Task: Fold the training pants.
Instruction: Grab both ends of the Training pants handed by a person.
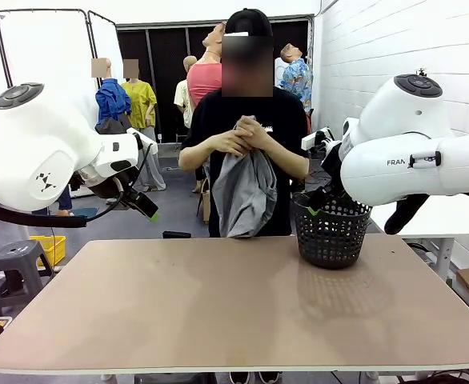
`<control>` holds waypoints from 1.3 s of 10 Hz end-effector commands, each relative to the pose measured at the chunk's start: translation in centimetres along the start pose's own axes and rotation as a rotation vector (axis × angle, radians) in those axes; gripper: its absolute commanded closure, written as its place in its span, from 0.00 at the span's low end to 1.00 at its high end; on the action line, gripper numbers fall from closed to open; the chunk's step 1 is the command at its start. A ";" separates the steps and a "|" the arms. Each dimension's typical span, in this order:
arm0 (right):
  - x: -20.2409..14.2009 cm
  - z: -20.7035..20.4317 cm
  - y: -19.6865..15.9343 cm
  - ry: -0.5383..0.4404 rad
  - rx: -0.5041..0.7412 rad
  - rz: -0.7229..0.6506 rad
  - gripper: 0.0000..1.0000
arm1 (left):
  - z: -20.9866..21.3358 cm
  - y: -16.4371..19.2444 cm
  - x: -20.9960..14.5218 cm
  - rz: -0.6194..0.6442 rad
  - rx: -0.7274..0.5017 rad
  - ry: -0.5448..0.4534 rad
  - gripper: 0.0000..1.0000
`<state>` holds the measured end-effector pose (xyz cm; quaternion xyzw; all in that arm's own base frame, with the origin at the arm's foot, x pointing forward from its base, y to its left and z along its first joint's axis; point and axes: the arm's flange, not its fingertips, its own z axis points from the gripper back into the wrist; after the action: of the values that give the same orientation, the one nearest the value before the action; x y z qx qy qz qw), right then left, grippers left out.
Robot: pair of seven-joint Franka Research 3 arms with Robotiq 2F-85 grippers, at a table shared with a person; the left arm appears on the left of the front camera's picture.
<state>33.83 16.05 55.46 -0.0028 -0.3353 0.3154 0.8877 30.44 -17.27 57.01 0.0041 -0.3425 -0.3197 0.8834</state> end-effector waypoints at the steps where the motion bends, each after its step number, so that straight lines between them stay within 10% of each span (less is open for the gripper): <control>1: 0.1 -0.4 0.0 -0.008 0.000 -0.002 0.00 | -0.2 0.1 0.1 -0.014 0.004 -0.010 0.00; 13: 0.1 -0.4 0.0 -0.008 0.000 -0.002 0.00 | -0.2 0.1 0.1 -0.014 0.004 -0.010 0.00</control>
<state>33.83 16.05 55.46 -0.0028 -0.3353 0.3154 0.8877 30.44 -17.27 57.01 0.0041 -0.3425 -0.3197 0.8834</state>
